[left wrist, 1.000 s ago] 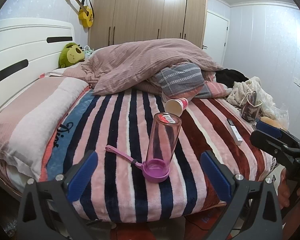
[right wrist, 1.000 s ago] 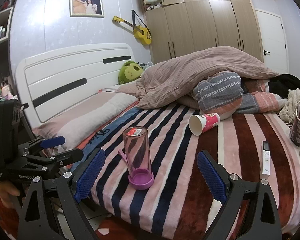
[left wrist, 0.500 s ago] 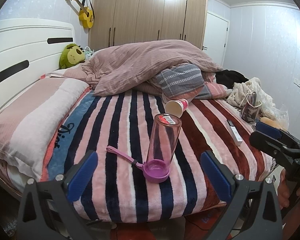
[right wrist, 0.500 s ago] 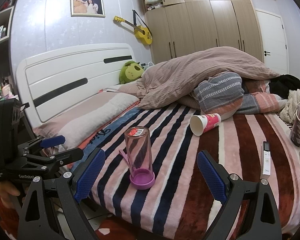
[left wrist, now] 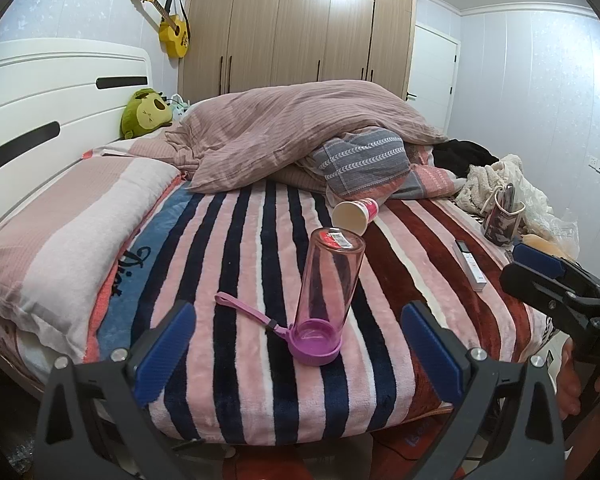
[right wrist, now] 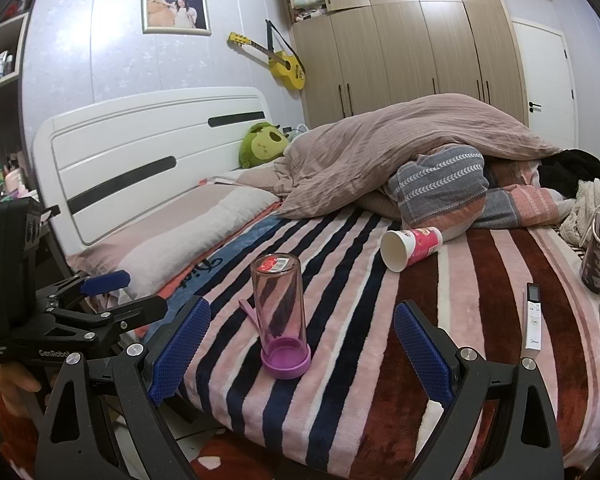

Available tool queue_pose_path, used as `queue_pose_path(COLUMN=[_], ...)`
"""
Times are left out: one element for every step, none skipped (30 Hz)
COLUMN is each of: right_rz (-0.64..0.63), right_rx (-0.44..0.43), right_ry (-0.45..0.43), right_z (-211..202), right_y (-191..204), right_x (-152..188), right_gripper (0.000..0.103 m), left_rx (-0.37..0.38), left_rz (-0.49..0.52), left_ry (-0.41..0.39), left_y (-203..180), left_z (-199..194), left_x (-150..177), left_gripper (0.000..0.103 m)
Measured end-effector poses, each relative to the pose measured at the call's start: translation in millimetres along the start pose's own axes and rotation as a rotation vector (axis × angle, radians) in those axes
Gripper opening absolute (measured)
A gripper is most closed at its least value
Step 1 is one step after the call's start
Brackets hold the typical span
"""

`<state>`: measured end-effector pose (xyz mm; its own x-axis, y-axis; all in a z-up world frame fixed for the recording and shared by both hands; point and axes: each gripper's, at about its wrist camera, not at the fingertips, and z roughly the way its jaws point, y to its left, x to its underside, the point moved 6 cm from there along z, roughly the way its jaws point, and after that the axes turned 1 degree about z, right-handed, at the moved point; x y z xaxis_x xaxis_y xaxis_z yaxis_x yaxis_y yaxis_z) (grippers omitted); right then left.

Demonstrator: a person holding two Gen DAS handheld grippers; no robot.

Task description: Flip cup upside down

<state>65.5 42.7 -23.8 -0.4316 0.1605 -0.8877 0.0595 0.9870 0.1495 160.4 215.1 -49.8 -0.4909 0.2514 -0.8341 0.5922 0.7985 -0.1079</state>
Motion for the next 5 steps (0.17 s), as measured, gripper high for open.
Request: queue_pose_path(right_rz=[0.0, 0.001, 0.001, 0.0, 0.001], right_rx=[0.0, -0.001, -0.002, -0.002, 0.0], right_ry=[0.0, -0.001, -0.001, -0.001, -0.001], right_z=[-0.1, -0.1, -0.1, -0.1, -0.2], right_y=[-0.1, -0.1, 0.0, 0.0, 0.0], right_x=[0.0, -0.1, -0.1, 0.1, 0.1], right_gripper=[0.093, 0.093, 0.093, 0.093, 0.093], left_rx=[-0.002, -0.001, -0.001, -0.002, -0.003], left_rz=[-0.001, 0.0, 0.001, 0.0, 0.001], left_ry=[0.0, -0.001, 0.0, -0.001, -0.001], left_y=[-1.3, -0.8, -1.2, -1.5, -0.9], left_z=[0.2, 0.1, 0.3, 0.2, 0.2], left_x=[0.6, 0.4, 0.5, 0.7, 0.4], left_gripper=[0.102, 0.102, 0.102, 0.102, 0.102])
